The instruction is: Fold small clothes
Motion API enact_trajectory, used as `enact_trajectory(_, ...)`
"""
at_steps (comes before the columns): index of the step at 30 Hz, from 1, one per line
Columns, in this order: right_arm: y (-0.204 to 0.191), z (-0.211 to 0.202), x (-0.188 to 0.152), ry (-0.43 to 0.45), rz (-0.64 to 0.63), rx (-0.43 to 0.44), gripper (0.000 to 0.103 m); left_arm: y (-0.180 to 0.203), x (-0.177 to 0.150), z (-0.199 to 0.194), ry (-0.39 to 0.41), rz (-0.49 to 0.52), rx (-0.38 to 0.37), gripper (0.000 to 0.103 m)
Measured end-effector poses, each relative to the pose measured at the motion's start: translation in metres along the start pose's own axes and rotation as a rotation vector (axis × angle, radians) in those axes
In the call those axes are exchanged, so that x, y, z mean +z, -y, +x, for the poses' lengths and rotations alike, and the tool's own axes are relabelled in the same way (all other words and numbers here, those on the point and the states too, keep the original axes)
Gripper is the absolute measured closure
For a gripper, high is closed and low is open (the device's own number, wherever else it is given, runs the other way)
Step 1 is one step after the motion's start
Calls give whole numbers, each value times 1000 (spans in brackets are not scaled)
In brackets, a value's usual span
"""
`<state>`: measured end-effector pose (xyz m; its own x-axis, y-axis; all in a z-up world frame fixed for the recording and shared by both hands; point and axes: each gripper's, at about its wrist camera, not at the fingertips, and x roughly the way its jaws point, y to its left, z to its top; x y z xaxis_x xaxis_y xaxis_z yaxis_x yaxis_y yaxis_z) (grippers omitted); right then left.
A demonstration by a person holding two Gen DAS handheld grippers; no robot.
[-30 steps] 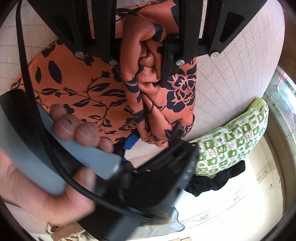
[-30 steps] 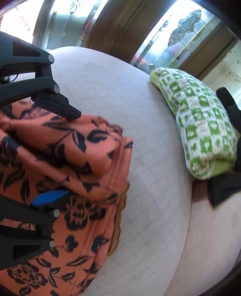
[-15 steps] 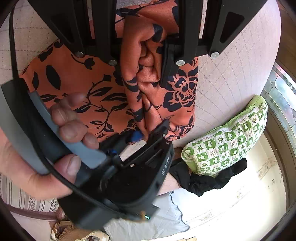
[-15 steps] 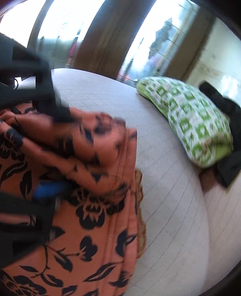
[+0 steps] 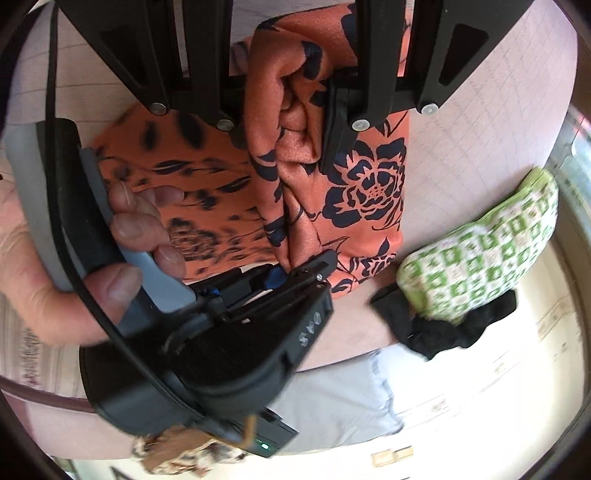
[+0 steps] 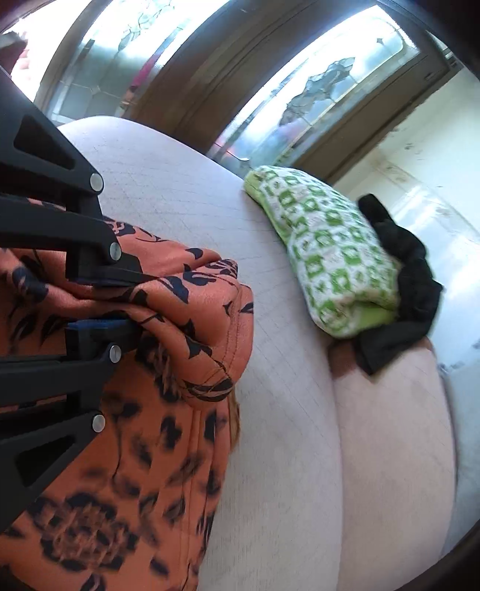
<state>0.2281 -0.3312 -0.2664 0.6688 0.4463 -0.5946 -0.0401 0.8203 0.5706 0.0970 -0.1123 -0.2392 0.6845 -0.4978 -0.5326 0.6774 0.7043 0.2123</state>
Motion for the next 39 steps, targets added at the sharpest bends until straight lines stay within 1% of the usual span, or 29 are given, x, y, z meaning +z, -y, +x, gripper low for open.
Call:
enact_trajectory(3,19,-29,-15,53,23,-24,89,16,4,-6,24,19,-54,76)
enact_trajectory(5,31,-48,-25,91,33,-38,89,28,11,-10,33,6,-112,76)
enact_trajectory(8,48,-73,-29,141,54,-55,89,46,26,-13,43,-17,-224,76)
enact_trajectory(9,55,-82,-28,160,67,-60,89,52,32,-13,44,-26,-272,80)
enact_trajectory(10,62,-91,-27,180,84,-64,89,61,39,-14,46,-32,-342,90)
enact_trajectory(11,70,-99,-25,201,103,-67,89,68,44,-14,44,-29,-388,91)
enact_trajectory(12,76,-105,-25,213,114,-72,89,76,49,-13,46,-19,-415,97)
enact_trajectory(13,82,-109,-24,221,123,-83,89,86,52,-12,46,6,-410,99)
enact_trajectory(15,97,-115,-24,229,144,-103,89,95,55,-8,43,34,-420,99)
enact_trajectory(18,118,-119,-23,231,182,-114,89,92,58,-9,23,37,-457,99)
enact_trajectory(19,123,-118,-22,225,182,-125,89,88,59,-14,37,56,-462,94)
enact_trajectory(20,127,-117,-20,221,177,-139,89,82,60,-17,51,73,-454,92)
enact_trajectory(21,129,-116,-20,219,177,-145,89,74,61,-21,63,89,-441,85)
enact_trajectory(22,133,-115,-19,219,186,-144,89,67,61,-22,65,88,-436,71)
enact_trajectory(23,135,-115,-17,221,195,-140,89,56,62,-25,71,77,-429,64)
enact_trajectory(24,138,-114,-15,222,198,-140,89,43,65,-25,81,64,-417,55)
enact_trajectory(25,139,-113,-15,223,195,-144,89,29,67,-26,95,48,-392,49)
enact_trajectory(27,140,-111,-13,220,195,-150,89,5,65,-27,106,18,-344,44)
enact_trajectory(29,141,-109,-13,218,202,-161,89,-20,65,-17,87,-39,-291,44)
enact_trajectory(31,143,-109,-13,220,212,-176,89,-43,60,-4,47,-95,-240,44)
enact_trajectory(33,147,-110,-14,223,226,-188,89,-56,56,17,-27,-139,-185,44)
enact_trajectory(35,150,-109,-15,222,240,-198,89,-65,49,35,-94,-171,-166,44)
enact_trajectory(36,151,-107,-15,216,245,-203,89,-66,45,45,-141,-177,-154,44)
enact_trajectory(37,151,-106,-16,211,247,-207,89,-67,39,56,-190,-189,-160,44)
enact_trajectory(39,152,-103,-16,197,247,-225,89,-61,28,72,-251,-218,-206,46)
